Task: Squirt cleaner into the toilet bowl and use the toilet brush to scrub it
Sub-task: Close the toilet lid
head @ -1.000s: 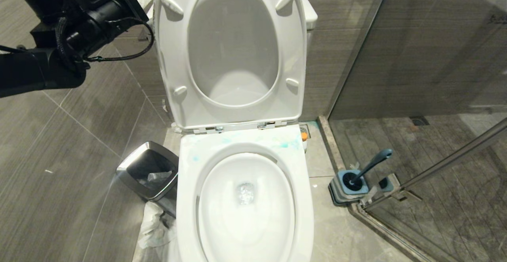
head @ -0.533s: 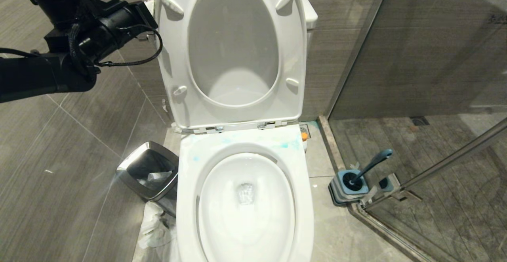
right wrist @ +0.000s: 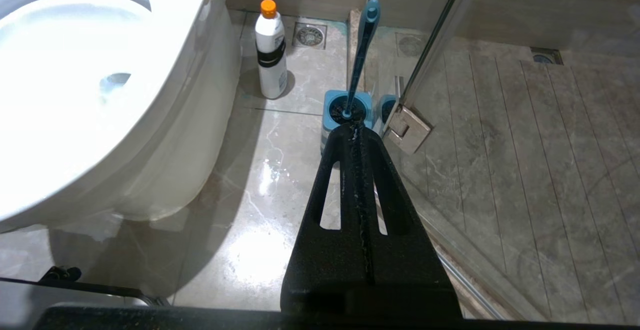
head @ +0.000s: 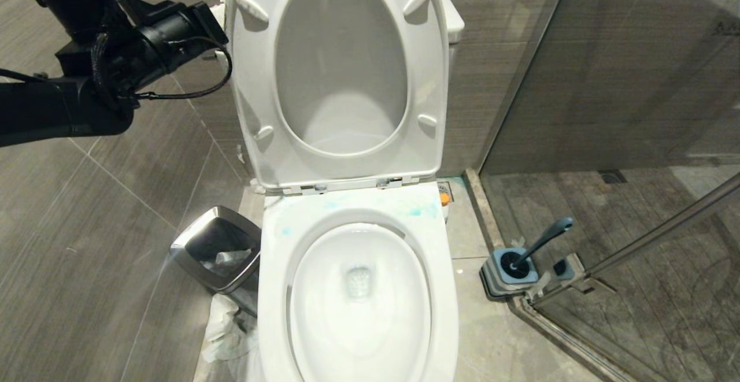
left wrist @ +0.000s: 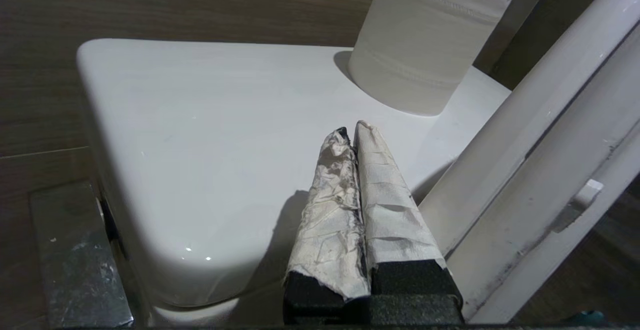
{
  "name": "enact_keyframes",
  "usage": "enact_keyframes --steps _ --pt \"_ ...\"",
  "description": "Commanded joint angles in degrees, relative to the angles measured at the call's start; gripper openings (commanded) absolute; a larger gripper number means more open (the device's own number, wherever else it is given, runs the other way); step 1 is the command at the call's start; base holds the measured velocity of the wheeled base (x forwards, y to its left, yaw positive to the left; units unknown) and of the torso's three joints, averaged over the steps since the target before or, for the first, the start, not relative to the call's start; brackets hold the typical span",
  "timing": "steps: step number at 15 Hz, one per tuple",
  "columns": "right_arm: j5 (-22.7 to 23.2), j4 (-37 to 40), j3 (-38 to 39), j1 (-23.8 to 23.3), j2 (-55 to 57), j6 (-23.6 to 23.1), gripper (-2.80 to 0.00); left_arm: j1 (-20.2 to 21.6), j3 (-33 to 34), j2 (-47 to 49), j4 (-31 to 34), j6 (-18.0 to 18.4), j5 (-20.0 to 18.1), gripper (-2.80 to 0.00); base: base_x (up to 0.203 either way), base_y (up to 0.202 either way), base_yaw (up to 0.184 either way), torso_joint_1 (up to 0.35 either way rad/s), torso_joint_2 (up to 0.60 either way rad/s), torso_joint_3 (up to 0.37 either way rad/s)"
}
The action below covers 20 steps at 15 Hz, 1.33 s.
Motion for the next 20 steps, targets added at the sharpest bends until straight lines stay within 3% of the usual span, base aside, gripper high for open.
enact_keyframes --steps 1,8,11,14,20 --pt "0.0 0.0 0.0 0.0 0.1 0.0 -2.8 0.5 2.5 -1.6 -0.3 -0.3 -0.4 -2.8 0.0 0.0 0.0 0.0 0.0 0.0" --pt "0.0 0.0 0.0 0.0 0.1 0.0 -2.8 2.0 11.2 -6.2 -0.2 -0.6 -3.0 -2.8 0.0 0.0 0.0 0.0 0.0 0.0" --pt "0.0 0.0 0.0 0.0 0.1 0.0 -2.8 4.2 19.1 -12.4 0.8 -3.4 -6.2 -2.8 0.0 0.0 0.0 0.0 0.0 0.0" --pt "0.0 0.0 0.0 0.0 0.1 0.0 -2.8 5.0 26.2 -18.8 5.2 -6.5 -7.0 -2.8 0.0 0.0 0.0 0.0 0.0 0.0" --pt "0.0 0.0 0.0 0.0 0.1 0.0 -2.8 7.4 40.2 -25.7 6.6 -6.8 -10.8 -2.8 0.0 0.0 0.0 0.0 0.0 0.0"
